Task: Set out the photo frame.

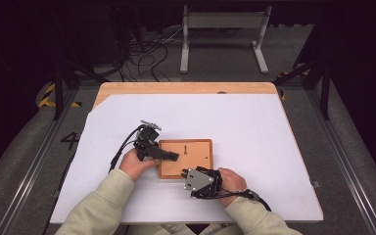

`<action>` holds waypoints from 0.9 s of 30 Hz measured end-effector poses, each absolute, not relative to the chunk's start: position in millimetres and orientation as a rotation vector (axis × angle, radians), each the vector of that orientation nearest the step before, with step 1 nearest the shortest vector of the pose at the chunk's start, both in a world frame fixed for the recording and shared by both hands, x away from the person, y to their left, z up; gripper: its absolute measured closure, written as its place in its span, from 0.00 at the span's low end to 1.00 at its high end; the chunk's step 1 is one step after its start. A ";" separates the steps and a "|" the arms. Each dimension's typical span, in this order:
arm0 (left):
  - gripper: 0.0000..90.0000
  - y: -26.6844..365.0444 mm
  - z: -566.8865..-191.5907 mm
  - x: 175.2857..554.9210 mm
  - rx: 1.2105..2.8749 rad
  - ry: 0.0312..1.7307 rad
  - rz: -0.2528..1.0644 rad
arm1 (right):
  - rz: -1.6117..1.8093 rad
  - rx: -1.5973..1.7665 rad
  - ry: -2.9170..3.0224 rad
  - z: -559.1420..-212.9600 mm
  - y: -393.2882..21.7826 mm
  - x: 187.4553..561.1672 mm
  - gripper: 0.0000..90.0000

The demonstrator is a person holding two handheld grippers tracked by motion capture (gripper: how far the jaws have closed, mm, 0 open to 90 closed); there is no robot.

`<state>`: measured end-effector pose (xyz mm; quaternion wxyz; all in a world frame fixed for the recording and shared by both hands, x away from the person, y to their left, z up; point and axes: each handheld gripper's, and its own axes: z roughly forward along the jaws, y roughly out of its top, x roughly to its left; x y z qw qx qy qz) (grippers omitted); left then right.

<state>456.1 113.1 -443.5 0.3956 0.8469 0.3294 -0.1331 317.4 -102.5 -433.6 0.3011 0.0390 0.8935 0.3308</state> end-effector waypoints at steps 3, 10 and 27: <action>0.28 111.9 -442.1 456.0 2.154 0.845 -0.336 | 0.878 0.102 2.370 -433.7 -102.6 317.3 0.93; 0.37 116.7 -438.8 455.7 2.130 0.832 -0.355 | 0.845 0.105 2.419 -435.2 -102.4 320.2 0.85; 0.50 120.1 -410.3 415.5 2.217 0.621 -0.109 | 1.184 0.263 2.406 -381.2 -144.4 323.8 0.55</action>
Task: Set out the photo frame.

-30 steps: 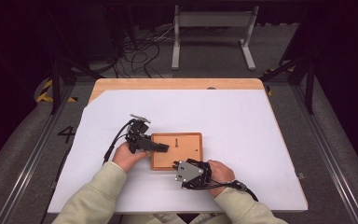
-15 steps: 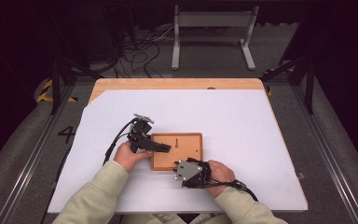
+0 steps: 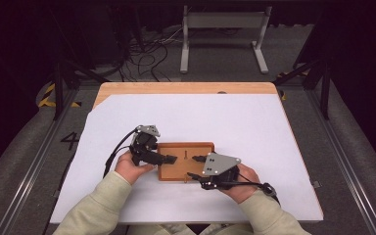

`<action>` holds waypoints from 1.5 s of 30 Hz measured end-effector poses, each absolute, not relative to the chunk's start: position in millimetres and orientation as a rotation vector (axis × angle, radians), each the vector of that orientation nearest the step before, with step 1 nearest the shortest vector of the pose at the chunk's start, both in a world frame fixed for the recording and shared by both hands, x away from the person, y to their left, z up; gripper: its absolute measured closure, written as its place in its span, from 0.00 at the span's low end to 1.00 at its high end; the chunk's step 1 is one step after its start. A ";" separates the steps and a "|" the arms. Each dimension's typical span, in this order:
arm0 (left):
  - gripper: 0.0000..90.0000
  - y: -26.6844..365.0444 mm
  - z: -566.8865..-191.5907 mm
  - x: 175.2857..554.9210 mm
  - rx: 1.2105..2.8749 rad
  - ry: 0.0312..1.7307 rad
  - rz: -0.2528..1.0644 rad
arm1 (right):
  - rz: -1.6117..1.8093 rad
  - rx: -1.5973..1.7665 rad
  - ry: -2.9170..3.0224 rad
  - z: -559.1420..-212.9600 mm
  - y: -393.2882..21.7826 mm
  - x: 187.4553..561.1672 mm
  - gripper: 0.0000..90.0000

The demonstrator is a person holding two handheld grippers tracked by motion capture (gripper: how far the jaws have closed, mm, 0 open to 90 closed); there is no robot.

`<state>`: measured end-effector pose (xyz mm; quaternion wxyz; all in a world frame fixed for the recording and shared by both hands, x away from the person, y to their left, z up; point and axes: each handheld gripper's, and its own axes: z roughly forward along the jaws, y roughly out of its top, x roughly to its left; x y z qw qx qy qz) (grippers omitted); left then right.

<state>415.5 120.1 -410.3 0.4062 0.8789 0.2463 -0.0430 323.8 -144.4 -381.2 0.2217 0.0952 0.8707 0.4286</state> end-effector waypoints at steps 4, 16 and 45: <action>0.53 120.9 -406.4 404.6 2.230 0.587 -0.073 | 1.222 0.304 2.361 -368.5 -161.9 322.6 0.56; 0.62 119.8 -397.0 362.4 2.327 0.413 0.109 | 1.248 0.450 2.267 -354.6 -208.1 326.7 0.61; 0.34 142.2 -406.6 333.0 2.281 0.305 -0.175 | 1.251 0.558 2.284 -366.9 -229.3 333.6 0.56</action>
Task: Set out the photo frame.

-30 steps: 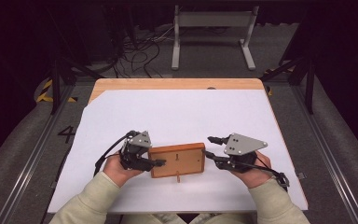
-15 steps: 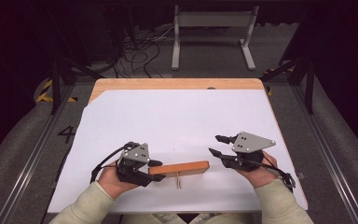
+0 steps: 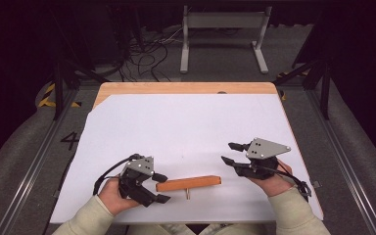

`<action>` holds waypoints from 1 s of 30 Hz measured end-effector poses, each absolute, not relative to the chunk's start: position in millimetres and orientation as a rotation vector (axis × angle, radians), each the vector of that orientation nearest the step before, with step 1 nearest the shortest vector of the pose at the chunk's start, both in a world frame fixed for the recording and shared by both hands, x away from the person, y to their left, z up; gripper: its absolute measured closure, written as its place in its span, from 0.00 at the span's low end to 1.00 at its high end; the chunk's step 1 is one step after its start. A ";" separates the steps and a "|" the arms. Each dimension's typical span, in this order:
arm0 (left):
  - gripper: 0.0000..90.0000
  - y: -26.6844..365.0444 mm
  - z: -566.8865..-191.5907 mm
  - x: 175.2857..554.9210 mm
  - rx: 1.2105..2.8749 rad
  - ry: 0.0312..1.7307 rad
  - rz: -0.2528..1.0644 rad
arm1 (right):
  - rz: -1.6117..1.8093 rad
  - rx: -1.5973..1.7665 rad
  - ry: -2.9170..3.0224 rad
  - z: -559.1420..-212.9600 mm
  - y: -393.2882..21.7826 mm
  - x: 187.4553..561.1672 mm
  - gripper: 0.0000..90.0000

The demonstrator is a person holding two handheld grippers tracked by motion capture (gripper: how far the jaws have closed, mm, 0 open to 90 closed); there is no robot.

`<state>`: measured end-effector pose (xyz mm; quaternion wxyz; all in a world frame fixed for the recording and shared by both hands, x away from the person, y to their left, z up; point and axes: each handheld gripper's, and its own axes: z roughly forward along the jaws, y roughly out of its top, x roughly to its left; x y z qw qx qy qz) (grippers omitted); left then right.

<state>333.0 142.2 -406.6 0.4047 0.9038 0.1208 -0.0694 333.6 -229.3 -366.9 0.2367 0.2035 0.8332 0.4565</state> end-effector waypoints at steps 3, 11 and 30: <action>0.33 158.6 -408.0 334.2 2.264 0.344 -0.189 | 1.247 0.565 2.306 -372.0 -230.2 333.4 0.56; 0.33 180.0 -410.9 340.3 2.242 0.400 -0.207 | 1.207 0.570 2.407 -389.5 -230.2 330.6 0.68; 0.40 205.8 -414.6 370.2 2.094 0.813 0.055 | 1.087 0.521 2.702 -421.3 -214.3 323.5 1.00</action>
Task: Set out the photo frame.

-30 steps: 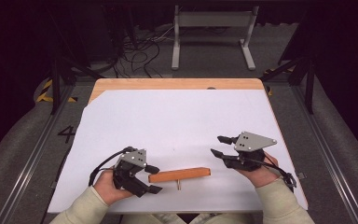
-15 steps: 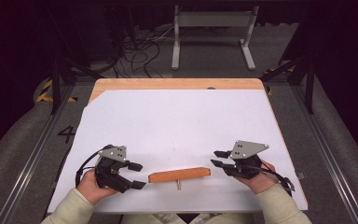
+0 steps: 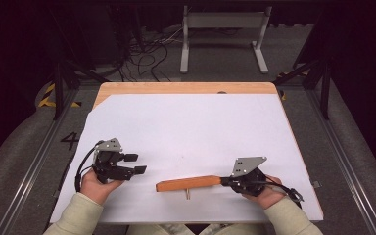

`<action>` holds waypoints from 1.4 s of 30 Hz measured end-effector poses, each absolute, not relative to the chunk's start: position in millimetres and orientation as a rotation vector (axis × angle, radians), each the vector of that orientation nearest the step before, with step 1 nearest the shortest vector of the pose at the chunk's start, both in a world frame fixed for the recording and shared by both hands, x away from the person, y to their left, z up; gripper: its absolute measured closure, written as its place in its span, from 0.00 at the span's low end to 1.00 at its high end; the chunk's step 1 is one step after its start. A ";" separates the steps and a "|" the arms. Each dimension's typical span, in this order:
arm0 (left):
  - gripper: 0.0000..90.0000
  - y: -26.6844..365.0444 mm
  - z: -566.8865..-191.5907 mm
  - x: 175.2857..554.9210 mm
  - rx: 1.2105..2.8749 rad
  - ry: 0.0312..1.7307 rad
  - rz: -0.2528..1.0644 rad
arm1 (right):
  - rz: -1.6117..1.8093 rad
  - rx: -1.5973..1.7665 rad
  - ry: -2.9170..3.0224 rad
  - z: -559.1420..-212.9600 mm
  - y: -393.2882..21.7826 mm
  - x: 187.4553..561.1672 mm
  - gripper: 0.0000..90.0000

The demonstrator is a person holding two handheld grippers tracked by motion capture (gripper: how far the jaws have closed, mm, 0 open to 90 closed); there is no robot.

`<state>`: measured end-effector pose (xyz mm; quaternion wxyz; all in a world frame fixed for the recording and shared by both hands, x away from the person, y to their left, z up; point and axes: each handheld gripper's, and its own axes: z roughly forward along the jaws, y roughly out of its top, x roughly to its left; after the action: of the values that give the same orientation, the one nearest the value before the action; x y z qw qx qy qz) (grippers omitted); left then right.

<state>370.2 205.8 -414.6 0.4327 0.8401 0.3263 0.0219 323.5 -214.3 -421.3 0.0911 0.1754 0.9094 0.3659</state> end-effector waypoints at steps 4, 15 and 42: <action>0.41 203.9 -416.0 375.1 2.060 0.867 0.083 | 1.065 0.539 2.756 -426.7 -212.9 324.8 1.00; 0.42 190.9 -415.7 385.5 2.055 0.854 0.119 | 1.090 0.530 2.830 -440.3 -205.3 326.9 1.00; 0.65 180.9 -418.7 380.6 2.132 0.785 0.074 | 1.207 0.770 2.650 -446.0 -186.6 394.6 1.00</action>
<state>380.6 180.9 -418.7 0.4208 0.8507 0.3134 0.0297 394.6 -186.6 -446.0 0.0649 0.2551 0.8780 0.3998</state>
